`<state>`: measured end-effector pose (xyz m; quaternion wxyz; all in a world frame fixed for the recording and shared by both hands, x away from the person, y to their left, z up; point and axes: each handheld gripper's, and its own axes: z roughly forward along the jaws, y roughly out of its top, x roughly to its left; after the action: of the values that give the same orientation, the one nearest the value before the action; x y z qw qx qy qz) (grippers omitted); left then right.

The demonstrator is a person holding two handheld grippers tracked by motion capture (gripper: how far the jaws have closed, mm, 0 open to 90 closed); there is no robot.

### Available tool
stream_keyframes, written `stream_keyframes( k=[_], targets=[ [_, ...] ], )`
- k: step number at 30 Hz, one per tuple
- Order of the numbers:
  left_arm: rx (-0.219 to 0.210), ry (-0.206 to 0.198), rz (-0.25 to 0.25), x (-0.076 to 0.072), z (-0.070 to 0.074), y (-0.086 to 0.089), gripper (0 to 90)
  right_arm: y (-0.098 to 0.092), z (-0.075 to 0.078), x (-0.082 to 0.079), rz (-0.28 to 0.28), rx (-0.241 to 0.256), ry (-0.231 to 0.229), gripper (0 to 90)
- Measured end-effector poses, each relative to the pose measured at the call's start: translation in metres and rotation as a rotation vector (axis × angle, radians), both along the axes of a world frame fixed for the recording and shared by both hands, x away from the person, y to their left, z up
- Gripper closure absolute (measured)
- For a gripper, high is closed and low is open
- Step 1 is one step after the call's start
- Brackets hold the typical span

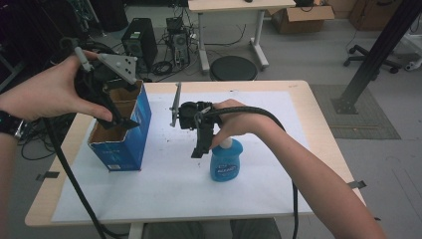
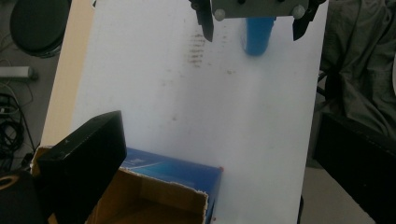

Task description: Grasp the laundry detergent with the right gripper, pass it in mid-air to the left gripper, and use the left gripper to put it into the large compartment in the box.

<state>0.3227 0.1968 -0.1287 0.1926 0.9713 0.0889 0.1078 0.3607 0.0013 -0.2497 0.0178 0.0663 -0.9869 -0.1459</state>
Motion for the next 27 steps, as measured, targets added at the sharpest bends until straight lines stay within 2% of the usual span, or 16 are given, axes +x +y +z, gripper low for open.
stream_keyframes(
  k=[12,17,18,22,23,25,26,27],
  targets=[
    [0.018,0.010,0.003,0.001,-0.001,-0.003,3.7,-0.005,0.005,0.003,-0.004,0.038,0.009,4.9],
    [0.020,0.011,0.005,0.002,-0.001,-0.002,3.7,-0.011,0.013,0.006,-0.005,0.080,-0.004,4.9],
    [0.020,0.012,0.006,0.001,-0.001,-0.002,3.7,-0.015,0.017,0.007,-0.002,0.105,-0.014,4.6],
    [0.025,0.010,0.011,0.001,-0.001,-0.002,3.7,-0.022,0.023,0.008,-0.008,0.144,-0.004,4.4],
    [0.028,0.011,0.012,0.002,-0.001,-0.002,3.7,-0.028,0.028,0.009,-0.010,0.175,-0.005,4.2],
    [0.029,0.011,0.012,0.002,-0.002,-0.001,3.7,-0.030,0.029,0.009,-0.011,0.186,-0.005,3.9],
    [0.029,0.012,0.016,0.002,-0.004,-0.001,3.7,-0.038,0.034,0.010,-0.011,0.224,0.003,3.5],
    [0.029,0.012,0.016,0.002,-0.004,-0.001,3.7,-0.038,0.034,0.010,-0.011,0.224,0.003,3.5]
  ],
)
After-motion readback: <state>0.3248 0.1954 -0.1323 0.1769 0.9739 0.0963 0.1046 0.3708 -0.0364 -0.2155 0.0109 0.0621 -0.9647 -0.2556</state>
